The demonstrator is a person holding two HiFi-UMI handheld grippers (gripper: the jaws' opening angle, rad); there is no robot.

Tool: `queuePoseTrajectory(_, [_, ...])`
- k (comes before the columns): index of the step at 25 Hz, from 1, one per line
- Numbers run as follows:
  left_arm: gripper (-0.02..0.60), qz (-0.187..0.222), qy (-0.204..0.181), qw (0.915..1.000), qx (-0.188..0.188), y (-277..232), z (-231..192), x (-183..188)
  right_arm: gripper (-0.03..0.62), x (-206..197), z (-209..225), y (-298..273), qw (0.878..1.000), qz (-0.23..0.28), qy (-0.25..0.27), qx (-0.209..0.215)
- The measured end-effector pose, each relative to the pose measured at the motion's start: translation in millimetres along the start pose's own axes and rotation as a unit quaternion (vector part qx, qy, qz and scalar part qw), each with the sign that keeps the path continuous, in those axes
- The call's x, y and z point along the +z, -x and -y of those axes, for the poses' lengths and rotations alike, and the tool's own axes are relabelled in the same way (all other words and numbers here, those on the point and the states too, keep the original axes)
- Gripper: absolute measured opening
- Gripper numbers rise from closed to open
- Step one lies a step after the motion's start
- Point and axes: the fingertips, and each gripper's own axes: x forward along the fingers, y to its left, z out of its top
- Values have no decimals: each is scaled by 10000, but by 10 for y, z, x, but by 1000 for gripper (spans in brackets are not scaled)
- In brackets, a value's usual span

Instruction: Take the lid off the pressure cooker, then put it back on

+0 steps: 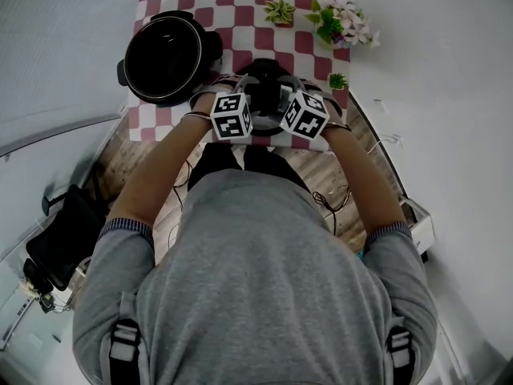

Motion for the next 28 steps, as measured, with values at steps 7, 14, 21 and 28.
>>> queuePoseTrajectory(7, [318,-233,-34,9995,-206,-198,22,-191,377,-172,-58,-274,9986,-469,236,100])
queuePoseTrajectory(14, [318,-354,22,9986,-402,-347,80,-301,356,-234,-56,-430,9976,-621,209,203])
queuePoseTrajectory(21, [318,-423,130,9971,-624,-429,136,-328,337,-282,-87,-562,9961,-793,309,252])
queuePoseTrajectory(28, [316,-502,180,9952,-825,-484,156,-367,300,-300,-89,-610,9945,-956,374,218])
